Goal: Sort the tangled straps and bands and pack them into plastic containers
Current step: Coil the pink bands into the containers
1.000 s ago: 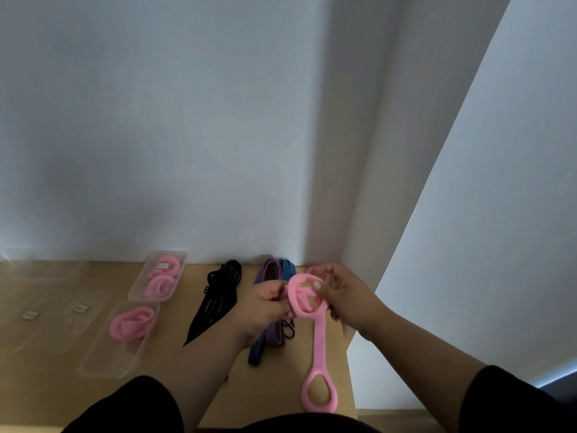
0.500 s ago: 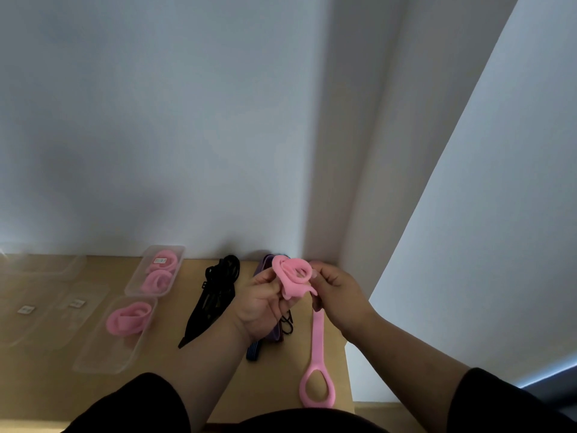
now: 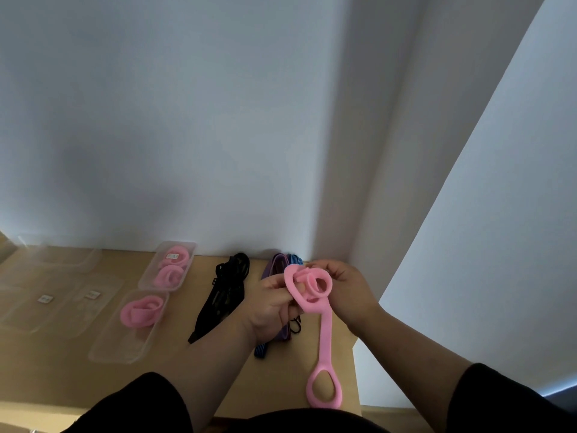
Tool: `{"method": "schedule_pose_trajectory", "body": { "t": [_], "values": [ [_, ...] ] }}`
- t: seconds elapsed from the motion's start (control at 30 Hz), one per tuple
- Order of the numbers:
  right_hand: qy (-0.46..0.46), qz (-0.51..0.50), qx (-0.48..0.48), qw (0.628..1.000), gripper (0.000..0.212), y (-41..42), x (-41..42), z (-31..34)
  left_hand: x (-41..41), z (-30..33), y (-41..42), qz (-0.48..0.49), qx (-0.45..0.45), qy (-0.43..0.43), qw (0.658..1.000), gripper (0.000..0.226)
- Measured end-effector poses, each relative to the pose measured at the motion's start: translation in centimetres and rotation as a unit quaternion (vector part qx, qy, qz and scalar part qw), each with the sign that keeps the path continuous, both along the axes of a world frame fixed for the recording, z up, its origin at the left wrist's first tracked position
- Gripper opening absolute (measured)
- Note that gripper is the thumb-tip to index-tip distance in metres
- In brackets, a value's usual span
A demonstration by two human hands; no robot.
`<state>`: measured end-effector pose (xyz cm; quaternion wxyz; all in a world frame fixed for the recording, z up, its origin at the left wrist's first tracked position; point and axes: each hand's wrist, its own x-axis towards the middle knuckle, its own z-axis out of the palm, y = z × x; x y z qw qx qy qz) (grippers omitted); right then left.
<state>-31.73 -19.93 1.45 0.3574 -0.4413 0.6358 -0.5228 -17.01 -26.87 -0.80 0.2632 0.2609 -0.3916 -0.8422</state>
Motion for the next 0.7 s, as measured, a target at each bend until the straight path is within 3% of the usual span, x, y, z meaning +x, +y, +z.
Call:
{"method": "schedule_pose_trajectory", "body": {
  "t": [0.13,0.3,0.47,0.7],
  "values": [
    [-0.102,-0.033,0.012,0.994,0.025,0.0,0.9,0.1,0.1,-0.3,-0.3,0.022,0.000,0.007,1.000,0.034],
    [-0.245,-0.036,0.049,0.968,0.037,-0.5,1.4,-0.5,1.1,-0.7,-1.0,0.044,0.006,-0.012,0.999,0.039],
    [-0.117,0.042,0.064,0.990,0.023,-1.3,2.0,-2.1,3.1,-1.4,-1.3,0.044,-0.003,-0.044,0.998,0.039],
    [-0.068,0.087,0.084,0.990,0.018,-2.9,5.3,-2.7,7.7,-1.8,-1.3,0.056,0.014,-0.076,0.995,0.033]
  ]
}}
